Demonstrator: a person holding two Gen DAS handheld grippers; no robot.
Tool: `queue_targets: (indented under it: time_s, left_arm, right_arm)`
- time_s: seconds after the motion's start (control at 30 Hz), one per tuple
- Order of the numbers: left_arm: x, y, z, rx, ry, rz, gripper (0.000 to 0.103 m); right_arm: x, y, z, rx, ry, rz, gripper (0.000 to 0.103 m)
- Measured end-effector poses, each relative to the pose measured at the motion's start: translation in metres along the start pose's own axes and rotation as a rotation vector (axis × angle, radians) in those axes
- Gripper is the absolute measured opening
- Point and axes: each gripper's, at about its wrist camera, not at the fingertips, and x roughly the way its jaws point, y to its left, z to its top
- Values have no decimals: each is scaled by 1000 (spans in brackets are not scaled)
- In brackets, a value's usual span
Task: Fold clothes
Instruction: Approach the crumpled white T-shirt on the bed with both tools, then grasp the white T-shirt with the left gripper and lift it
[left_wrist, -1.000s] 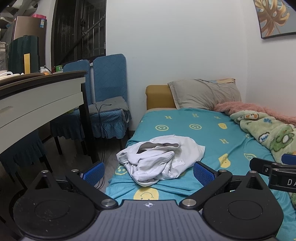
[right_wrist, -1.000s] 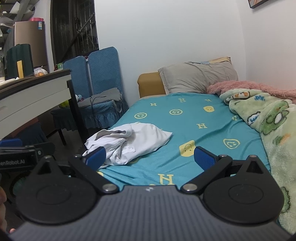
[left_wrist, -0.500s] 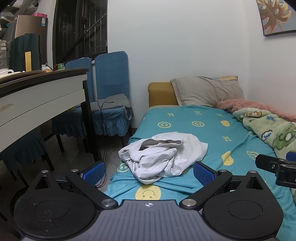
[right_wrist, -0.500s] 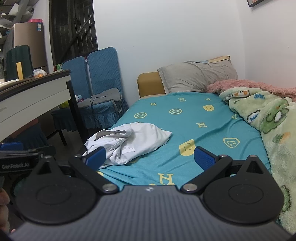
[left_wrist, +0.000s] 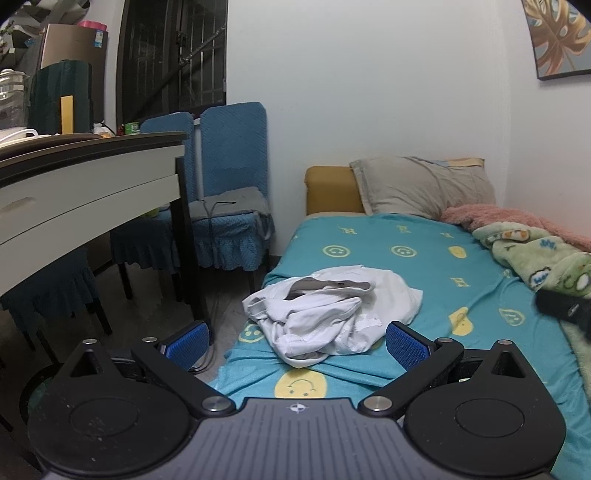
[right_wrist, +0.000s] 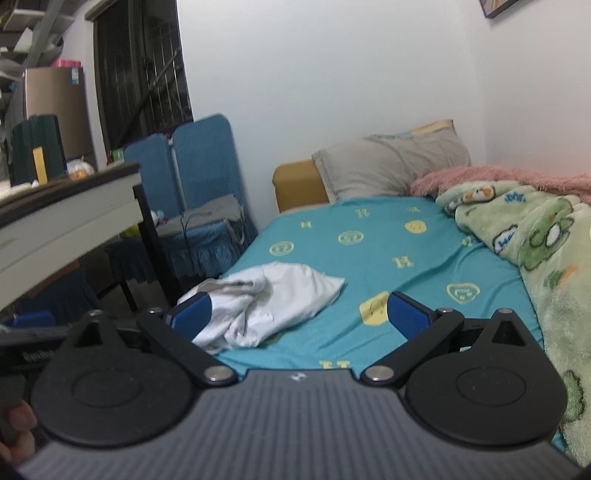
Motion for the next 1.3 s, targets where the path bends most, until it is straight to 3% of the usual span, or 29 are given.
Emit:
queue_targets:
  time_s: [0.13, 0.27, 0.47, 0.6, 0.7, 0.9, 1.03, 1.13, 1.27, 1.3]
  left_arm:
    - [1, -1, -3, 3, 16, 15, 103]
    - [0, 0, -2, -17, -3, -20, 103]
    - [34, 7, 15, -61, 55, -50, 103]
    - [81, 16, 28, -67, 125, -64, 103]
    - [126, 27, 33, -101, 176, -69, 103]
    - [228, 45, 35, -135, 218, -51, 95]
    - [289, 44, 37, -90, 239, -53, 89]
    - [324, 46, 38, -78, 261, -60, 73]
    - [346, 50, 43, -97, 260, -91, 6]
    - [340, 50, 45, -109, 243, -104, 5]
  right_arm:
    - [-7, -3, 8, 27, -46, -18, 103]
    - [-1, -14, 12, 92, -1, 9, 103]
    - [5, -12, 46, 142, -22, 12, 103]
    - [13, -15, 73, 214, -51, 47, 102]
    - [27, -23, 71, 248, -37, 54, 102]
    - [64, -42, 27, 273, 67, 63, 102]
    - [92, -53, 8, 273, 123, 68, 102]
    - [112, -59, 2, 284, 129, 78, 102]
    - [134, -64, -11, 268, 123, 84, 102]
    - [138, -65, -14, 273, 130, 93, 102]
